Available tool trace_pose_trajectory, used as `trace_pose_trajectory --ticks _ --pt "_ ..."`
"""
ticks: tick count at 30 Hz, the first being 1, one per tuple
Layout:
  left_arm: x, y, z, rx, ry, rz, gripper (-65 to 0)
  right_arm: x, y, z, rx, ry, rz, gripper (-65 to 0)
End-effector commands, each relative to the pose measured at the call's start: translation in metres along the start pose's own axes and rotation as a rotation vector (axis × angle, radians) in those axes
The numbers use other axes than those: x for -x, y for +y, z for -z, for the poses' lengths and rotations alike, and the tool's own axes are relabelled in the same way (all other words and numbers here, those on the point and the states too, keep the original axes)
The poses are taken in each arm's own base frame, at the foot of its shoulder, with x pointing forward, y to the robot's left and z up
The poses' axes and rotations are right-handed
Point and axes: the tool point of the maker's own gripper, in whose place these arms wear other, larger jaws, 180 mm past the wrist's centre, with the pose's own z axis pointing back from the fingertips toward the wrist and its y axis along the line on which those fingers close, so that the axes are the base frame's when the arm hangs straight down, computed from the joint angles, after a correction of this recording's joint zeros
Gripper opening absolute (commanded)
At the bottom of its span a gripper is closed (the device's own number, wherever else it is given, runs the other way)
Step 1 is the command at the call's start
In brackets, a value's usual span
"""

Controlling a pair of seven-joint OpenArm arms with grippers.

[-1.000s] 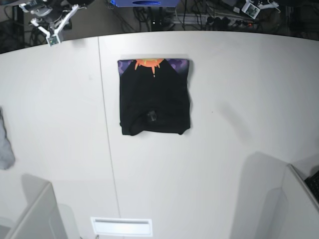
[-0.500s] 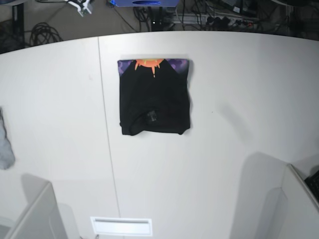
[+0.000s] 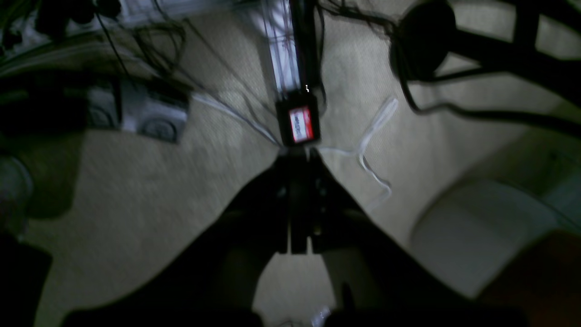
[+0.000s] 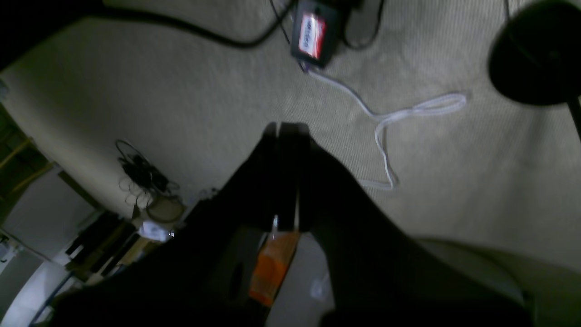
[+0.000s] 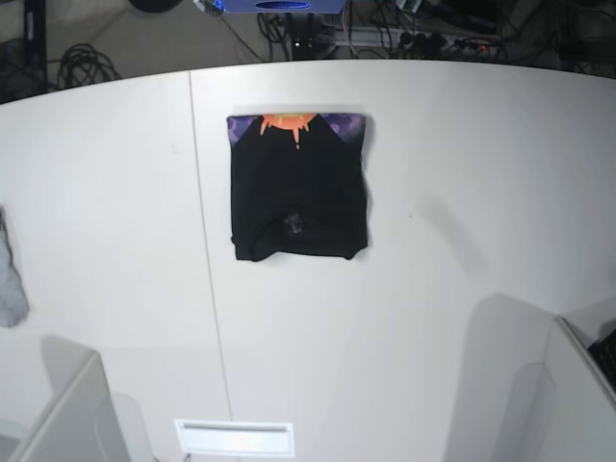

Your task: Fold the T-shirt properly

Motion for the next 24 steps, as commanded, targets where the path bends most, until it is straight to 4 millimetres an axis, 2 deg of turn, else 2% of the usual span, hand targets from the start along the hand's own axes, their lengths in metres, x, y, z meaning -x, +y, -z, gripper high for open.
trace_pose_trajectory --ticks 1,4,6,9,12,16,24 --pt "0.007 0.01 -0.004 -0.021 0.002 0.003 -65.0 0.007 0.001 0.0 -0.013 0.012 -0.014 -65.0" --pt "-0.007 0.012 0.0 -0.027 -0.029 0.006 -65.0 -0.007 0.0 0.001 -0.016 0.01 -0.06 -65.0" --pt "-0.023 0.015 0.003 -0.032 -0.057 0.005 -65.0 -0.021 0.0 0.002 -0.015 -0.006 -0.075 -65.0" --pt "-0.051 0.023 0.006 -0.042 -0.099 0.017 -65.0 -0.04 -0.017 0.001 0.078 -0.034 -0.085 -65.0" --pt "-0.065 0.025 0.007 -0.041 -0.116 0.042 -65.0 -0.049 -0.031 0.002 0.187 -0.051 -0.087 -65.0" --pt "-0.071 0.024 0.008 -0.039 -0.128 0.043 -65.0 -0.058 -0.044 -0.001 0.258 -0.069 -0.079 -65.0" --pt "-0.072 0.023 0.009 -0.037 -0.131 0.045 -65.0 -0.063 -0.027 0.007 0.231 -0.079 -0.075 -65.0"
